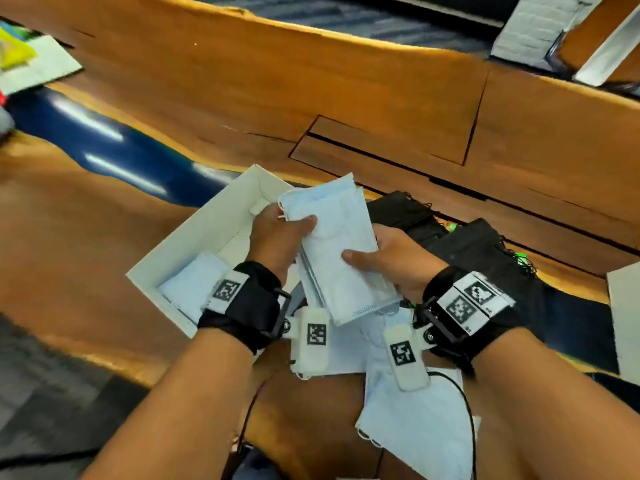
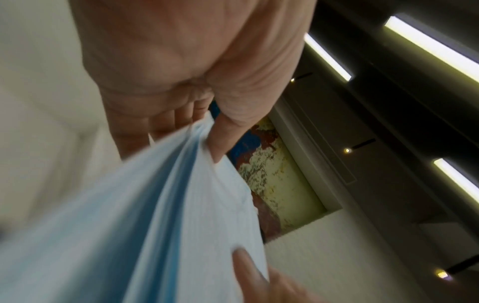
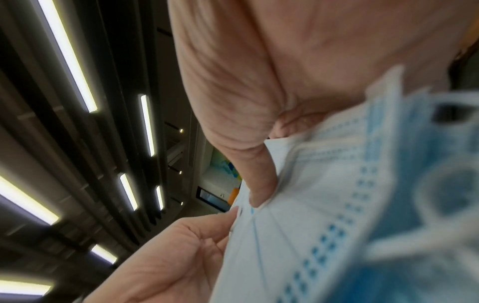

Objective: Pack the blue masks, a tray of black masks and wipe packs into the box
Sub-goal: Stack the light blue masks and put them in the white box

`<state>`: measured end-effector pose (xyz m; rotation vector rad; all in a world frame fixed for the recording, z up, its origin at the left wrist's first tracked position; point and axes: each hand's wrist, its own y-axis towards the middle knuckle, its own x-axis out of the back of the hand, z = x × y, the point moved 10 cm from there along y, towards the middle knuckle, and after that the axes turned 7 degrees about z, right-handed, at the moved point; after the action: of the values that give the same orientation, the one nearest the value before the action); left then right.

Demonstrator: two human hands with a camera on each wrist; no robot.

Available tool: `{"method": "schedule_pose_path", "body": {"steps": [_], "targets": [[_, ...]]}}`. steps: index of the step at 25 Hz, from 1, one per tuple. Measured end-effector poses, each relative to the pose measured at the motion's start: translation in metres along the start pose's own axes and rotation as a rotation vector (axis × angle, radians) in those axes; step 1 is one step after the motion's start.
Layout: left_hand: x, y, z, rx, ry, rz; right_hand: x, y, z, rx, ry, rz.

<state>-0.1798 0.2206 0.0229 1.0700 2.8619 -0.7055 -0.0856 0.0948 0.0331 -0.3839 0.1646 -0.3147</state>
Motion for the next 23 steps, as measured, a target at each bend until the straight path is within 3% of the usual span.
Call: {"method": "schedule_pose_path", "body": {"steps": [3,10,13,18,23], "targets": [[0.064,0.004,-0.014,0.015,0.208,-0.110,-0.026,0.020,-0.005,-0.091,-0.087,0.040],[0.150,0.014,-0.023,0.187,0.673,-0.051,-0.077,0.075,-0.016,-0.211,-0.423,0.047],[0.169,0.021,-0.028,0.211,0.882,-0.046,-0.096,0.097,-0.022,-0.235,-0.499,0.056],[0.190,0.028,-0.025,0.235,1.421,-0.017,-0.129,0.116,-0.033,-0.315,-0.777,0.202],[0.198,0.031,-0.014,0.269,1.638,0.038,-0.161,0.129,-0.051,-0.332,-0.932,0.302]]}}
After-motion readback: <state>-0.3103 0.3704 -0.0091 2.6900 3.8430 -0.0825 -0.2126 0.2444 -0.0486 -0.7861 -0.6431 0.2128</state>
